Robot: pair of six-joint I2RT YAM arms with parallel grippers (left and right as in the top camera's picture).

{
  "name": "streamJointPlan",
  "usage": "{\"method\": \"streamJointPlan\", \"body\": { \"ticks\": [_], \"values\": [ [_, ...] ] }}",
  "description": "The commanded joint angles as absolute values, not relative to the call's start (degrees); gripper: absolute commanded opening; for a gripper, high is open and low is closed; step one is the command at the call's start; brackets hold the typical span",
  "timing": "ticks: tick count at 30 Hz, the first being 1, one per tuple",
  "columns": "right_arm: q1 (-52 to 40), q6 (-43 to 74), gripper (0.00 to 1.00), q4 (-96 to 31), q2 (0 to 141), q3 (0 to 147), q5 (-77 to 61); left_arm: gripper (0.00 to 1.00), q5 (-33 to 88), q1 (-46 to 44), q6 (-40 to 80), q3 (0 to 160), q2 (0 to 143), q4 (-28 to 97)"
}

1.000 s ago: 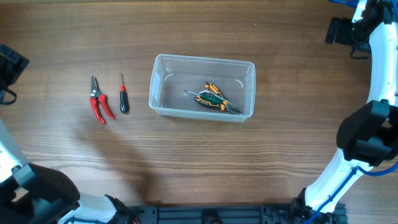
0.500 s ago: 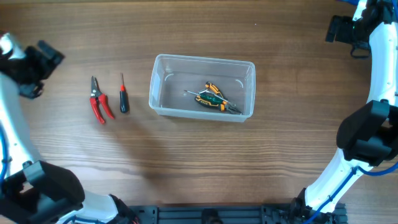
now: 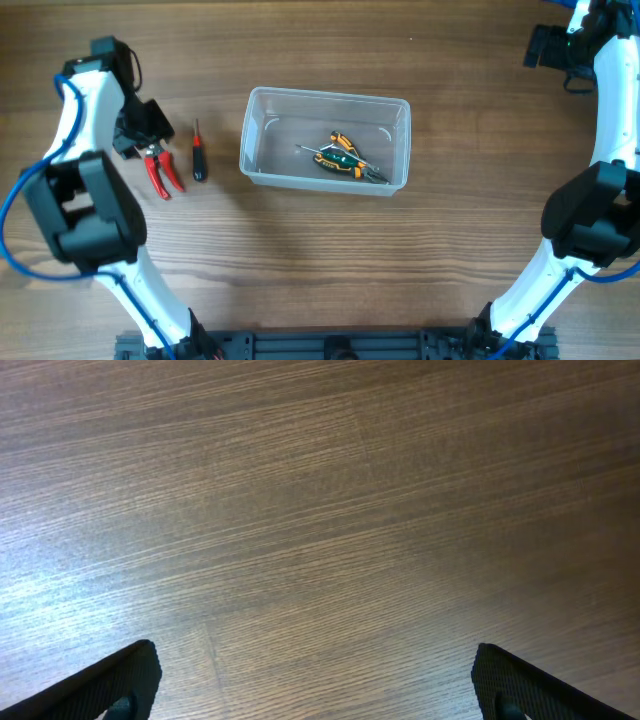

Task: Pack container
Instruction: 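Lower the left gripper onto the red pruning shears and grasp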

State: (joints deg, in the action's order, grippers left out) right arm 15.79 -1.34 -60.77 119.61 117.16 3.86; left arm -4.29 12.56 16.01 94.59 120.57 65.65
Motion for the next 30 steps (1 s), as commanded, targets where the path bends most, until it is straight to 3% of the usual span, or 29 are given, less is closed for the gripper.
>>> {"method": "streamJointPlan", "body": {
  "ticks": [1,5,8,23,30],
  "values": [
    [15.62,-1.5,1.0,-60.6,118.72,117.73,3.11,0.41,-5.39,13.26,16.97,94.06,125.43,66.46],
    [15.62,-1.5,1.0,-60.6,118.72,117.73,3.11,0.33,-5.21,13.41,16.97,94.0,126.45,66.04],
    [15.62,-1.5,1.0,-60.6,118.72,117.73,3.11,0.37,-5.21,13.39,16.95,94.0,126.45,66.04],
    [15.62,-1.5,1.0,-60.6,118.72,117.73,3.11,0.38,-1.56,13.34,19.97,93.95,126.45,65.39],
    [15.62,-1.5,1.0,-60.6,118.72,117.73,3.11,0.46,-1.56,13.34,19.97,93.89,126.45,65.39]
  ]
}}
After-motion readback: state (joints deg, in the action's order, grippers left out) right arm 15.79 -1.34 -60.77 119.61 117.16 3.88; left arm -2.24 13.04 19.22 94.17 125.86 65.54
